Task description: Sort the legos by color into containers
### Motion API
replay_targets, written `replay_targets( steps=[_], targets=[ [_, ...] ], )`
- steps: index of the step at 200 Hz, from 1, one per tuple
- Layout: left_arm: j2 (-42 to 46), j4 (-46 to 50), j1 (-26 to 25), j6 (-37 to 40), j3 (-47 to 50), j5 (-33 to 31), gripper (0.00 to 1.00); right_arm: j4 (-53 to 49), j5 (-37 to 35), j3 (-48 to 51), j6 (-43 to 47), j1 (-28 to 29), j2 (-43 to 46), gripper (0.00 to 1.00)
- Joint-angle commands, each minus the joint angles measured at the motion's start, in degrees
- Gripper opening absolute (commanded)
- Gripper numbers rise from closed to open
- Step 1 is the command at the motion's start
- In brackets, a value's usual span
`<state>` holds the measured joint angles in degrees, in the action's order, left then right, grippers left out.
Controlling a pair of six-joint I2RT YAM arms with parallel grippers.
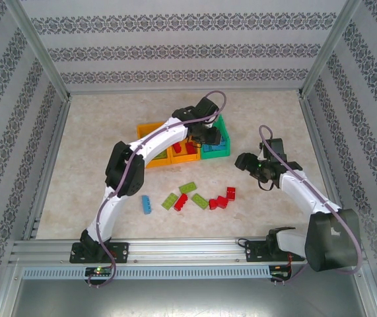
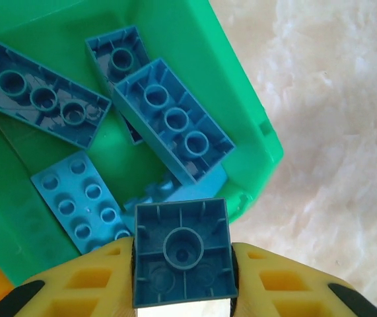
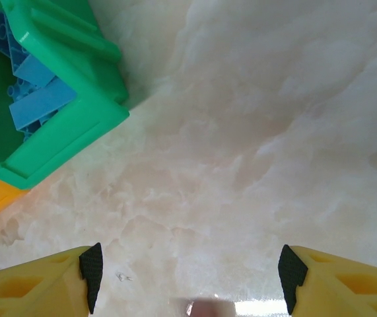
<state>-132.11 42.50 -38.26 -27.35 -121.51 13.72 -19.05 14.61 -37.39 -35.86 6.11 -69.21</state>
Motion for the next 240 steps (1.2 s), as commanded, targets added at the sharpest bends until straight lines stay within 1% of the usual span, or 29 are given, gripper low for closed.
replay_targets(
  steps=[1,17,30,33,40,45,62,80,84,88,90,120,143,160,174,207,240],
  targets=[
    [-0.9,1.9,0.7,1.0,-3.2,-2.5,0.37,-0.9,-0.3,1.4,-0.5,-0.5,1.8,0.74],
    [-1.1,2.0,0.7,0.8,-3.5,-3.1,0.46,-1.0,-0.1,1.7,-0.4,-0.5,2.2,0.74],
    [-0.8,2.2,0.7,0.5,-3.3,-4.0,0.48,-1.0,0.0,1.7,0.0,-0.5,2.5,0.74],
    [-0.7,2.2,0.7,0.4,-3.2,-4.2,0.51,-1.1,0.0,1.8,0.0,-0.5,2.6,0.74],
    [-0.4,2.3,0.7,0.3,-2.8,-4.8,0.63,-1.2,0.2,1.8,0.2,-0.4,2.8,0.74],
    [0.0,2.3,0.7,0.1,-2.4,-5.4,0.67,-1.2,0.3,1.8,0.3,-0.5,2.9,0.73],
    [2.0,1.8,0.6,-0.1,-0.5,-6.7,0.78,-1.3,0.3,2.0,0.6,-0.5,3.3,0.74],
    [5.7,-0.1,0.5,-0.4,3.5,-7.7,0.84,-1.3,0.5,2.0,0.9,-0.5,3.4,0.74],
    [6.8,-0.6,0.6,-0.5,4.6,-7.9,0.88,-1.3,0.5,2.1,0.8,-0.5,3.4,0.73],
    [8.0,-1.1,0.5,-0.5,5.7,-8.2,0.98,-1.3,0.6,2.1,0.9,-0.5,3.2,0.74],
    [8.3,-1.3,0.5,-0.5,6.3,-8.3,1.00,-1.3,0.5,2.0,0.9,-0.5,3.2,0.74],
    [18.9,-3.3,0.4,0.0,17.0,-11.5,1.00,-0.3,1.2,2.1,0.7,-0.5,2.1,0.74],
    [27.7,-1.9,0.3,-0.1,27.0,-17.3,1.00,0.7,1.8,1.8,0.9,-0.4,0.5,0.74],
    [33.9,0.7,0.4,-2.0,34.8,-22.5,0.99,1.2,2.1,1.3,1.1,-0.3,-1.0,0.74],
    [38.0,3.1,0.5,-4.3,41.2,-24.7,0.99,1.5,2.3,0.5,1.3,-0.3,-2.4,0.73],
    [44.6,7.4,0.6,-11.9,53.9,-25.0,0.99,1.6,3.1,-1.4,2.3,-0.1,-5.5,0.73],
    [51.9,6.2,0.6,-20.7,65.3,-22.2,1.00,1.6,2.9,-2.1,2.9,-0.1,-6.5,0.74]
  ],
)
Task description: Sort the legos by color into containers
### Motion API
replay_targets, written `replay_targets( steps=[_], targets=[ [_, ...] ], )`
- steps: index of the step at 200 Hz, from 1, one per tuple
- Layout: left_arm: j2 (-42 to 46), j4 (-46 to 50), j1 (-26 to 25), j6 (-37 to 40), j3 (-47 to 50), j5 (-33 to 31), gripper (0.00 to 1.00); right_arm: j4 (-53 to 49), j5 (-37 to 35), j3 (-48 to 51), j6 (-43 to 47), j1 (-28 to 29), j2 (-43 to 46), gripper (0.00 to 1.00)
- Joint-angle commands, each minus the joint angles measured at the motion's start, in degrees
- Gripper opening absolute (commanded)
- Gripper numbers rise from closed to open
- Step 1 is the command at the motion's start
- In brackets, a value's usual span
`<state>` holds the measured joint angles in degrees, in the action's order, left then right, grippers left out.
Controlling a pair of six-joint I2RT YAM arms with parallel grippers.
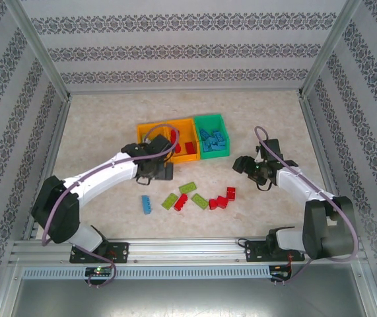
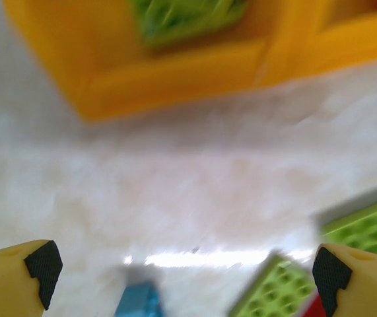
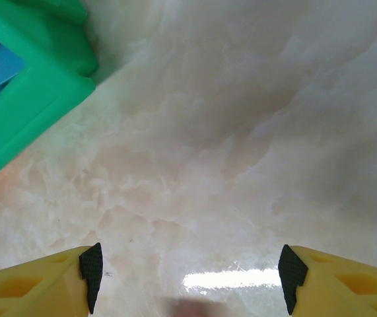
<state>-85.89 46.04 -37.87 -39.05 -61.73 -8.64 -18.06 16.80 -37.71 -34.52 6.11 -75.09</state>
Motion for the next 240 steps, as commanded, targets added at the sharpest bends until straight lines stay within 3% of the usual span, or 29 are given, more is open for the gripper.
replay_targets(
  steps=[1,37,72,144,173,209,240],
  targets=[
    [5.9,2.6,0.2,-9.3,5.8,0.1,1.00,0.7,0.7,-1.7,1.6,-0.1,-0.7,0.74],
    [10.4,1.2,0.2,-13.9,13.3,1.2,1.00,1.0,0.2,-1.6,1.9,-0.1,-1.6,0.74],
    [6.2,-3.9,0.2,-15.0,15.8,4.7,0.95,1.2,0.3,-1.9,1.6,0.0,-2.2,0.74],
    [0.5,-9.8,0.4,-15.3,17.3,7.8,0.73,0.7,-1.5,0.1,1.6,-0.2,0.0,0.76],
    [-0.1,-10.1,0.6,-14.6,18.0,8.5,0.71,0.7,-1.9,0.4,1.5,-0.2,0.4,0.76],
    [-0.7,-10.3,0.6,-14.2,18.0,9.1,0.50,0.5,-2.0,0.3,1.4,-0.3,0.5,0.76],
    [-0.5,-10.0,0.6,-14.0,18.4,9.1,0.41,0.3,-2.3,0.6,1.3,-0.4,0.8,0.76]
  ],
)
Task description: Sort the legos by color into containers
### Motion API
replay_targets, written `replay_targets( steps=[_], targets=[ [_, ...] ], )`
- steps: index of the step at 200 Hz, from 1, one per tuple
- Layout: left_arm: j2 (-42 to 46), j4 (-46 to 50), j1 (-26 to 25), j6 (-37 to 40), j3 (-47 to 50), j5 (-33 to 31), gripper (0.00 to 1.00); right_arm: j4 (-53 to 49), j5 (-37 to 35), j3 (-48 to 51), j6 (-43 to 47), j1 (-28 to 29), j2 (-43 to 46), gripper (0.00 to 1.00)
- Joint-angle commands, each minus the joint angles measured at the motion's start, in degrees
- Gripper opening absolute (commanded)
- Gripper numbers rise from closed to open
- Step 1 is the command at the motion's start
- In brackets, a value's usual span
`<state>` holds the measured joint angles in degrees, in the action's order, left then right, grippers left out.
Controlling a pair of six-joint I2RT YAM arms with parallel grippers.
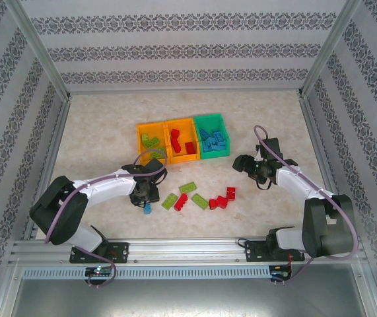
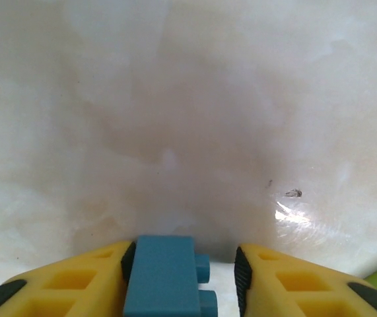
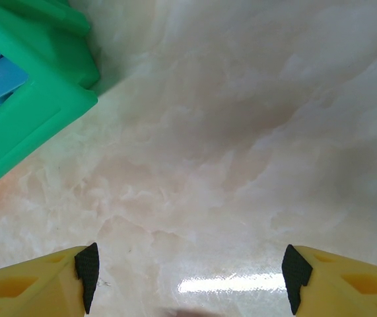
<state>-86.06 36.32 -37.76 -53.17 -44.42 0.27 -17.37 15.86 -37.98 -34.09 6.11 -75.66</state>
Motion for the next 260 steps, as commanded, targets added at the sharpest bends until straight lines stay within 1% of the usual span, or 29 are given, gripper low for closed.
replay_targets(
  steps=[1,44,82,100,135,162,174,200,217,237,260],
  targets=[
    [-0.3,-0.3,0.5,0.1,1.1,0.2,0.41,-0.4,-1.4,0.9,0.9,-0.3,1.4,0.76],
    [-0.2,-0.3,0.5,0.8,0.5,-0.3,0.27,-0.2,-1.6,1.5,0.4,-0.4,1.7,0.77],
    [-1.0,1.4,0.5,3.2,-3.5,-2.2,0.25,-0.5,-1.9,1.6,0.3,-0.5,2.5,0.77],
    [-1.8,2.5,0.5,5.4,-7.5,-3.0,0.24,-0.8,-2.2,1.6,0.3,-0.5,2.9,0.76],
    [-6.0,2.6,0.6,12.2,-20.1,-2.8,0.24,-1.0,-2.7,1.9,0.2,-0.7,3.8,0.77],
    [-13.1,0.6,0.6,17.4,-32.9,0.7,0.24,-1.2,-2.3,2.1,0.0,-0.7,4.1,0.77],
    [-16.7,-0.5,0.6,19.0,-38.6,3.4,0.23,-1.4,-2.2,2.4,-0.1,-0.7,4.5,0.77],
    [-24.6,-3.7,0.6,21.0,-49.8,9.2,0.23,-1.4,-1.2,3.4,-0.2,-0.7,5.6,0.77],
    [-30.1,-4.4,0.6,21.6,-57.1,11.8,0.22,-1.8,-0.5,4.1,-0.1,-0.7,6.1,0.76],
    [-36.1,-3.6,0.7,22.5,-65.2,13.0,0.23,-2.7,-0.3,4.7,-0.1,-0.4,7.0,0.76],
    [-41.8,-2.0,0.8,22.8,-72.6,12.6,0.23,-4.3,-1.1,5.4,-0.3,0.4,8.8,0.75]
  ],
)
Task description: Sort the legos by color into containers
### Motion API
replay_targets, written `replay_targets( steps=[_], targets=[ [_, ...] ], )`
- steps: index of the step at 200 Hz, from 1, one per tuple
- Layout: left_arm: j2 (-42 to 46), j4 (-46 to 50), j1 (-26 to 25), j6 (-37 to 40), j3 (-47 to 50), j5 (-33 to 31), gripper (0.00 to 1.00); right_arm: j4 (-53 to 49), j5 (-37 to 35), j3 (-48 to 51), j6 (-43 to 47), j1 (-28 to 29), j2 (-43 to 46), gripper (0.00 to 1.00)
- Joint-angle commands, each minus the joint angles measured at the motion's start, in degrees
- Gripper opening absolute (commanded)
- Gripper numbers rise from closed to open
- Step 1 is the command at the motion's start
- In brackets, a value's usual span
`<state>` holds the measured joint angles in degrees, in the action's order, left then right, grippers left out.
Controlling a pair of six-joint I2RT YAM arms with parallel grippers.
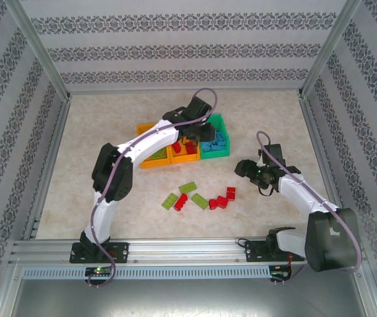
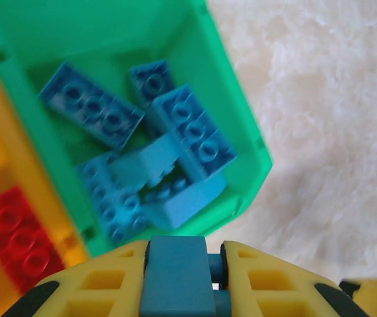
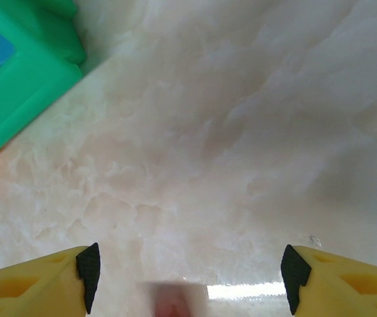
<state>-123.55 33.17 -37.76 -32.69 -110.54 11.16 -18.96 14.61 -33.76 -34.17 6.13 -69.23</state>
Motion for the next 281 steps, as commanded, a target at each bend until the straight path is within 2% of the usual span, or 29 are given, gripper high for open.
replay_targets(
  steps=[1,41,98,126,156,170,210,244,281],
  targets=[
    [-4.6,1.1,0.8,2.3,-6.8,1.8,0.23,-2.8,0.1,1.2,-0.2,0.4,2.5,0.75],
    [-10.0,1.4,1.6,0.8,-11.9,0.3,0.23,-6.5,-2.9,2.4,-2.4,4.5,5.3,0.70],
    [-11.5,-1.1,2.2,-0.6,-12.1,-2.5,0.27,-10.8,-7.4,2.3,-4.7,13.6,5.2,0.68],
    [-11.7,-1.5,2.2,-1.3,-12.1,-3.1,0.37,-11.3,-8.6,1.8,-5.3,15.5,3.5,0.67],
    [-11.1,-1.2,2.2,-1.4,-11.9,-2.9,0.51,-11.0,-9.0,0.1,-5.6,17.2,1.4,0.67],
    [-10.4,-0.9,2.1,-1.2,-11.5,-2.9,0.53,-10.8,-8.9,-0.5,-6.0,18.2,0.7,0.67],
    [-6.3,-1.6,2.1,-0.2,-7.6,-3.1,0.72,-10.6,-9.2,-0.8,-6.9,20.1,-0.1,0.67],
    [-3.1,-2.4,2.1,1.0,-4.0,-3.2,1.00,-10.0,-9.5,-0.7,-7.1,20.5,-0.7,0.67],
    [1.1,-5.7,2.0,1.3,1.8,-2.7,1.00,-11.2,-10.6,-2.7,-6.3,20.9,-4.8,0.67]
  ],
)
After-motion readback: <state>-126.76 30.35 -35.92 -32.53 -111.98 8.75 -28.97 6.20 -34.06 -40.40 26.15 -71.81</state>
